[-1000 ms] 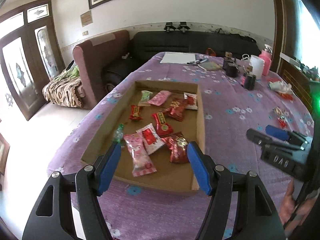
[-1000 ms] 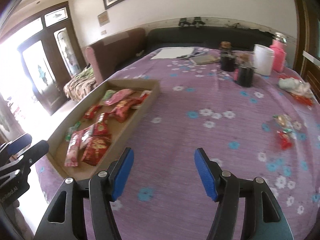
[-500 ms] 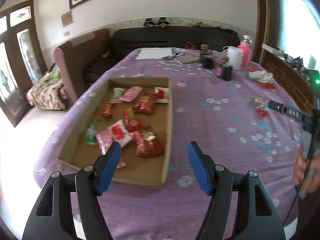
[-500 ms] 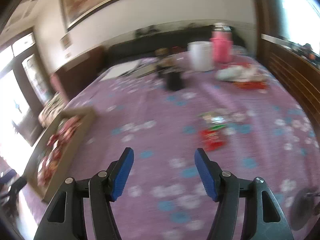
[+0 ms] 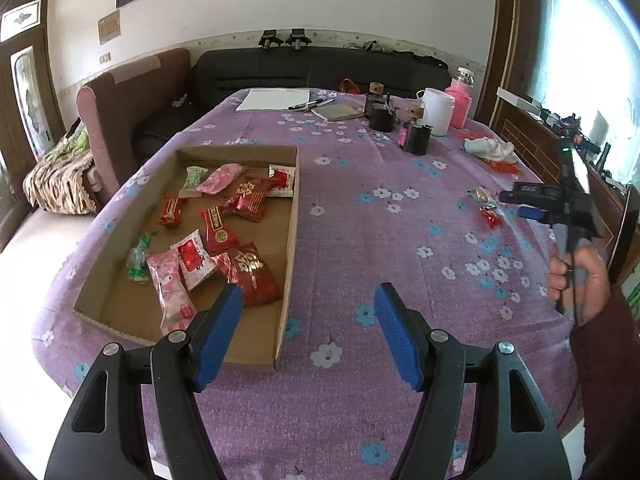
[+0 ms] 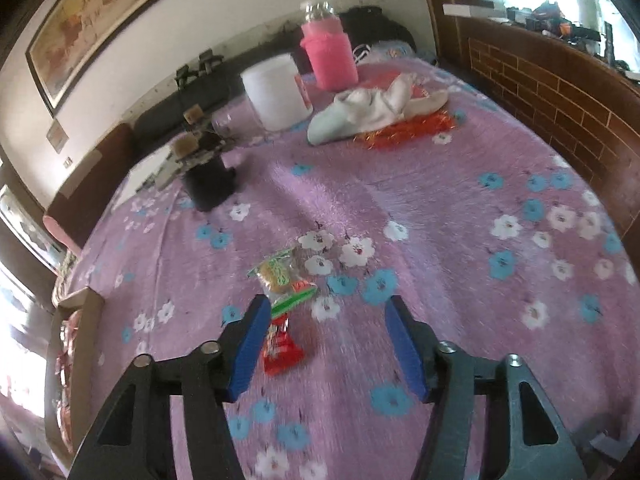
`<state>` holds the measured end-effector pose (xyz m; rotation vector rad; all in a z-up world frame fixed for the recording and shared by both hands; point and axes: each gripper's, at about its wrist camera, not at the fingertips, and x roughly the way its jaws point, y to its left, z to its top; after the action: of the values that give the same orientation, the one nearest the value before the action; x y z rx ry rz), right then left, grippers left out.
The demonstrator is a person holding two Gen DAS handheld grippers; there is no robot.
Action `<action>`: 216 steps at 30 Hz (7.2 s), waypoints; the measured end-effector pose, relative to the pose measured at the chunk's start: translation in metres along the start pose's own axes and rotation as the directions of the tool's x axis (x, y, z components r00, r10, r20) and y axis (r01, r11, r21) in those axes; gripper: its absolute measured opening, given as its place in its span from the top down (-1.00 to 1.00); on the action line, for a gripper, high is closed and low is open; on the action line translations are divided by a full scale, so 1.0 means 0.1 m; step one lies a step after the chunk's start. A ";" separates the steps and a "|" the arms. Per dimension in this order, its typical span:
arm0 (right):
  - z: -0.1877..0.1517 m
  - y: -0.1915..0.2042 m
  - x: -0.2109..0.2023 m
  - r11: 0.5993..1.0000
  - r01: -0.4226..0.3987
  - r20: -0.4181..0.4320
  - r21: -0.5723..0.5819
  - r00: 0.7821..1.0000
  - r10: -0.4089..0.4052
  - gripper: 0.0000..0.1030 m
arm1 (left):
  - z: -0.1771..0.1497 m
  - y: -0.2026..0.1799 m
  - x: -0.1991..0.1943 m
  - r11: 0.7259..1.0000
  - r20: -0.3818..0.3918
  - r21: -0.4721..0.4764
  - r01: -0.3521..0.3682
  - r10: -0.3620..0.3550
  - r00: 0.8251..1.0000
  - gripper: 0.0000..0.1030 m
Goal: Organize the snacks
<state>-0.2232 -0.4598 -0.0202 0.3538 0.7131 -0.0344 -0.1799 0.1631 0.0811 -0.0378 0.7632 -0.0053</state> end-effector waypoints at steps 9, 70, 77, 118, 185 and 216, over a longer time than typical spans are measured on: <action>-0.21 0.44 0.23 0.990 -0.119 -0.135 -0.077 0.985 0.108 0.09 | -0.02 0.01 0.13 1.000 -0.036 -0.012 0.023 -0.023 0.999 -0.32; 0.23 -0.22 0.18 0.987 -0.148 0.006 0.065 0.989 0.148 0.40 | 0.61 -2.21 1.74 0.813 -0.283 0.404 0.419 -0.324 0.903 0.63; 0.22 -0.17 0.16 0.987 -0.153 0.018 0.048 0.988 0.153 0.40 | 0.68 -1.92 1.45 0.851 -0.227 0.326 0.413 -0.353 0.907 0.62; -1.00 2.93 -0.54 0.763 -0.377 -0.146 -0.526 0.923 0.355 0.42 | 0.35 1.64 0.73 0.966 -0.081 -0.256 0.036 -0.059 0.995 0.60; -1.91 2.50 -1.12 0.811 -0.196 0.113 -0.552 0.945 0.306 -0.57 | 0.07 0.80 -0.50 0.877 0.295 -0.268 -0.399 0.469 0.833 -1.00; -2.07 2.62 -1.14 0.789 -0.165 0.105 -0.592 0.955 0.278 -0.64 | -0.09 0.84 -0.29 0.865 0.184 -0.275 -0.421 0.477 0.860 -1.00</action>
<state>-0.4017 -0.1551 -0.0108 -0.1581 0.4572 0.3691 -0.2076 0.2468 0.0912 -0.0728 0.5044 0.5308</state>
